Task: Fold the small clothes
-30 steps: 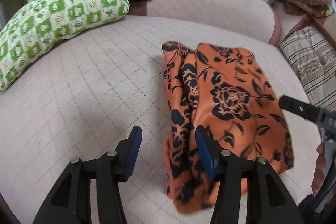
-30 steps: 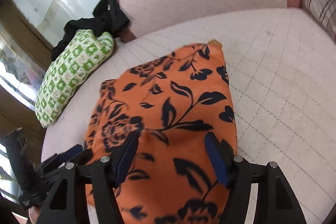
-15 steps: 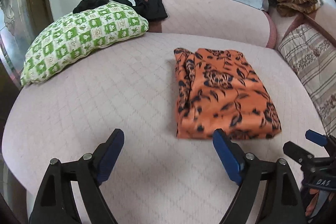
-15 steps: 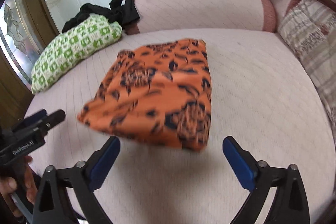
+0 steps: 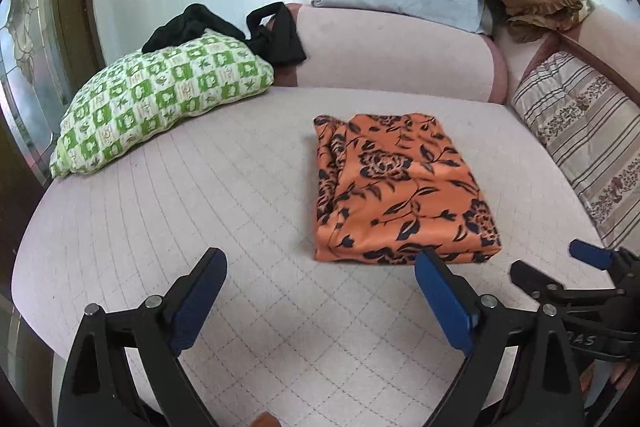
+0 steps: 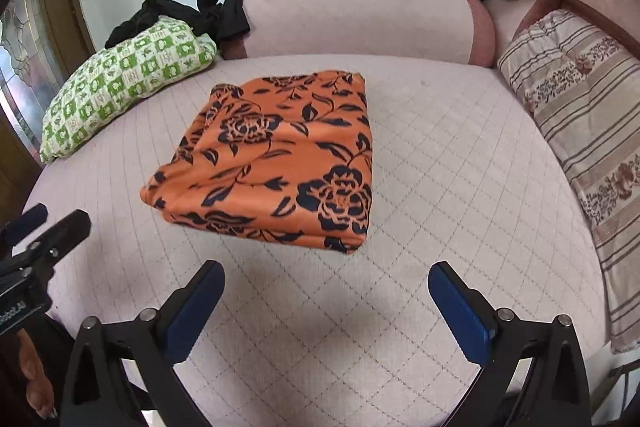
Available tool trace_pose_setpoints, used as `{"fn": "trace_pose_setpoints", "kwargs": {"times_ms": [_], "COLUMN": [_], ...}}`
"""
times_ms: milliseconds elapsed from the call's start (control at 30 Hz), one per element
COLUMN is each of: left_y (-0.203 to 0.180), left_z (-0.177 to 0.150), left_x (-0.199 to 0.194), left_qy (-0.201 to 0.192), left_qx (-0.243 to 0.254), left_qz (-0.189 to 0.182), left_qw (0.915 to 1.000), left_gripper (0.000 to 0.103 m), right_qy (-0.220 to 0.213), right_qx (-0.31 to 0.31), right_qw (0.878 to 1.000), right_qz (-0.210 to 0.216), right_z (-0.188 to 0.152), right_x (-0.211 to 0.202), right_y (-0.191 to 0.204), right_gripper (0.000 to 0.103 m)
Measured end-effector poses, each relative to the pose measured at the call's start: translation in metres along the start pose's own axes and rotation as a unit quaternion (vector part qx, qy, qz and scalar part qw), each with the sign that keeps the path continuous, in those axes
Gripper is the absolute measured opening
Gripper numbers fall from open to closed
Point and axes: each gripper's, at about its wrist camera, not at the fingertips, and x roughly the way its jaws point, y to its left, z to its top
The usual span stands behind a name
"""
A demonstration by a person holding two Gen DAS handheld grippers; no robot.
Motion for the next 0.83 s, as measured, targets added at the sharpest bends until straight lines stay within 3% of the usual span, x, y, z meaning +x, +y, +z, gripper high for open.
{"fn": "trace_pose_setpoints", "kwargs": {"times_ms": [100,233,833], "left_y": [-0.002,-0.006,-0.02], "left_z": [0.004,0.009,0.024], "left_x": [-0.004,0.001,0.03], "left_qy": [-0.012,-0.012,0.008], "left_qx": [-0.005,0.006,0.013], "left_qz": [-0.004,0.026,0.005], "left_qw": [0.9999,0.9996,0.9999], "left_gripper": [0.095,0.095,0.095], "right_qy": [0.001,0.004,0.015], "right_qx": [0.0,0.001,0.002], "right_qw": [1.0,1.0,1.0], "right_qz": [-0.001,0.002,0.001], "right_z": [0.003,0.006,0.018], "right_x": [0.001,0.004,0.023], "right_y": [0.001,-0.001,-0.006], "right_gripper": [0.103,0.103,0.103]}}
